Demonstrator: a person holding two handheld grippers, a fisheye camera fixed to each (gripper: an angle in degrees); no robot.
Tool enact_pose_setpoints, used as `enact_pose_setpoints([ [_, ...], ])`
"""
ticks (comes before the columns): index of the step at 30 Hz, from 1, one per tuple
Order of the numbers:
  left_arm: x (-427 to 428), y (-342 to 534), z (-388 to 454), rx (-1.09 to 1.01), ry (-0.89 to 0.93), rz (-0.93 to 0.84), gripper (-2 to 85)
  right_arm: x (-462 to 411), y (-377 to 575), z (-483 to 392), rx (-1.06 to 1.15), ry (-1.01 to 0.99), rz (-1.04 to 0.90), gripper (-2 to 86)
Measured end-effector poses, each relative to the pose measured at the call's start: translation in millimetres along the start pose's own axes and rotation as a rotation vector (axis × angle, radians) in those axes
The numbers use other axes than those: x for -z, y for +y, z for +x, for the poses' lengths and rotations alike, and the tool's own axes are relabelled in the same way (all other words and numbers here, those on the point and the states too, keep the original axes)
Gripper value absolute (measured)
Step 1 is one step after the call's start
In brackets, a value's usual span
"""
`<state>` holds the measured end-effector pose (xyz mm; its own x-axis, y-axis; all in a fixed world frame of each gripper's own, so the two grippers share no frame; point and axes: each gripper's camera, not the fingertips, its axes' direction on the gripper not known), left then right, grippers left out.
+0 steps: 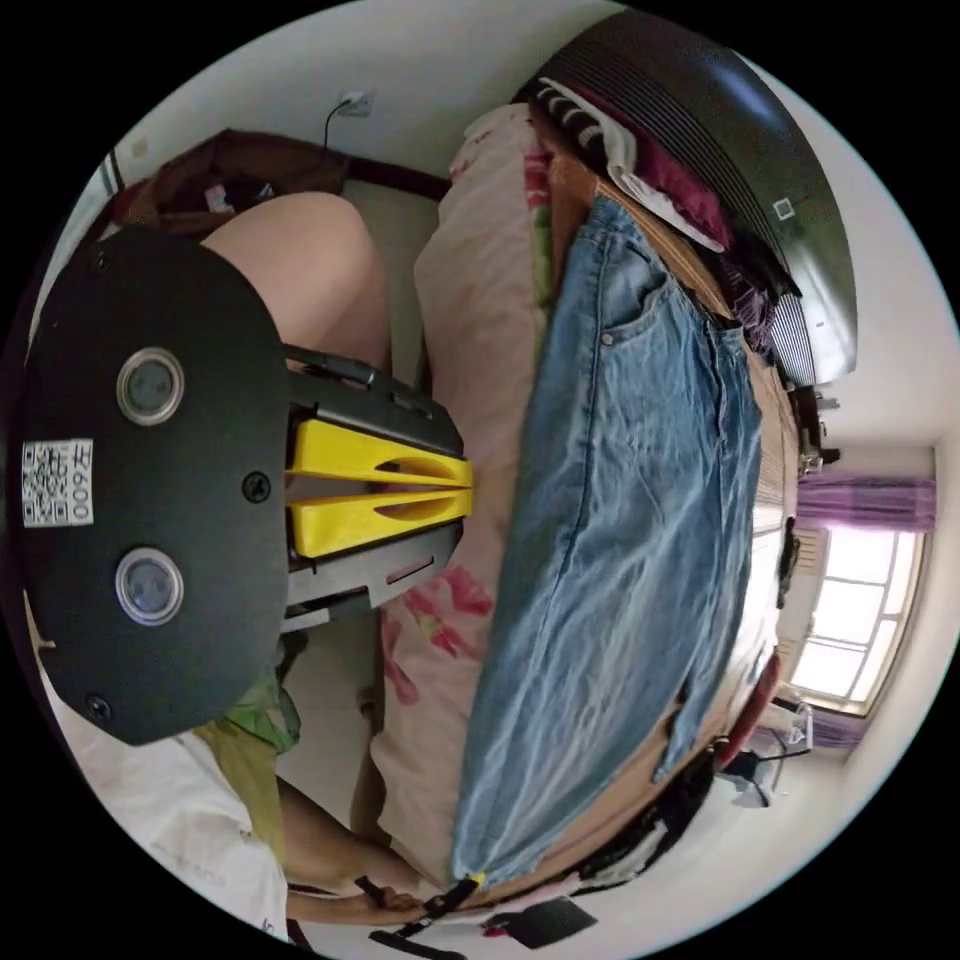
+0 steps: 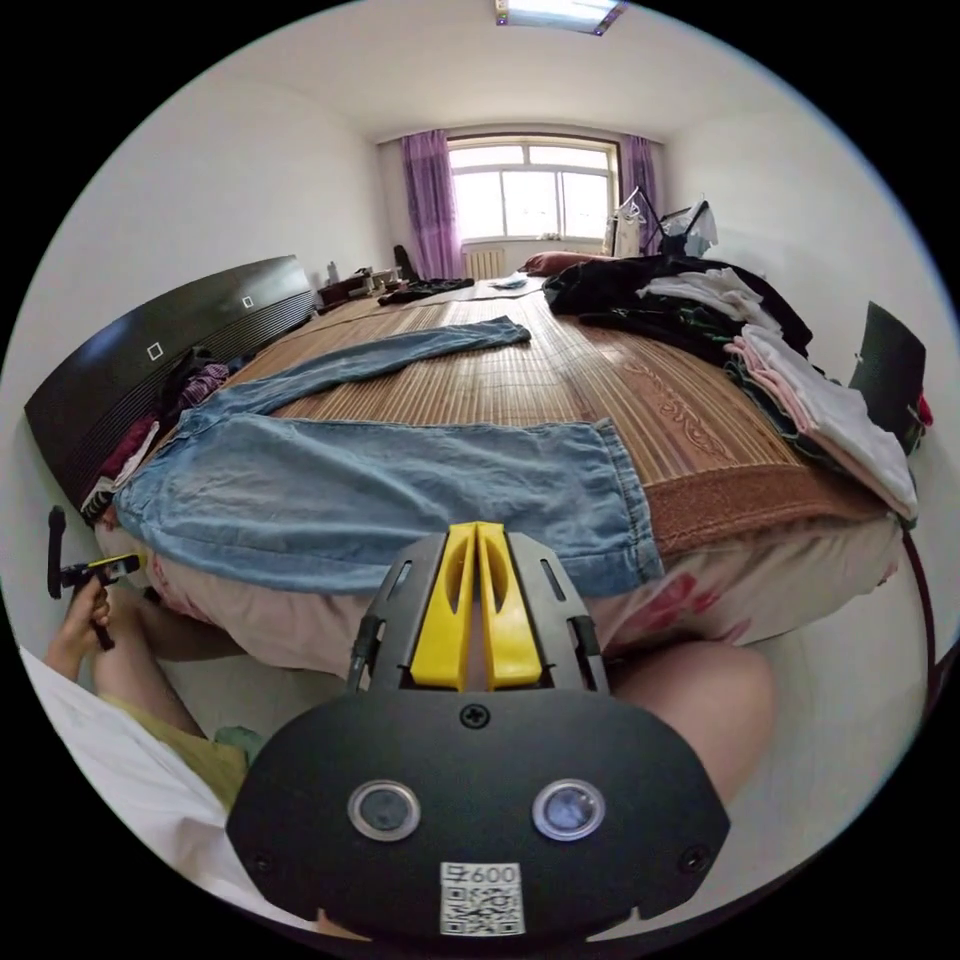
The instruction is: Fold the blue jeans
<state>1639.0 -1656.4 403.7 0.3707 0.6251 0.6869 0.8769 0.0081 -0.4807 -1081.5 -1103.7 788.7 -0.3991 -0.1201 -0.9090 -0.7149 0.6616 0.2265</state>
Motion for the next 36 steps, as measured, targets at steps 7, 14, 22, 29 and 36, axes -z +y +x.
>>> enact_pose_setpoints([
  [7, 60, 8, 28, -0.024, -0.024, 0.275, 0.2, 39, -11, -76, 0.070, 0.149, 0.145, -0.9],
  [14, 14, -27, 70, -0.100, 0.029, 0.167, 0.2, 21, -41, -160, 0.198, -0.142, 0.103, -0.9],
  [22, 7, 23, 27, -0.118, 0.103, 0.255, 0.2, 31, -49, -90, -0.004, 0.079, 0.038, -0.9],
  [29, -4, 29, 25, -0.142, 0.059, 0.224, 0.3, 61, -55, -34, -0.227, 0.082, 0.075, -0.9],
  [36, -13, 20, 45, -0.175, -0.070, 0.176, 0.3, 39, -71, -107, -0.030, -0.025, 0.061, -0.9],
])
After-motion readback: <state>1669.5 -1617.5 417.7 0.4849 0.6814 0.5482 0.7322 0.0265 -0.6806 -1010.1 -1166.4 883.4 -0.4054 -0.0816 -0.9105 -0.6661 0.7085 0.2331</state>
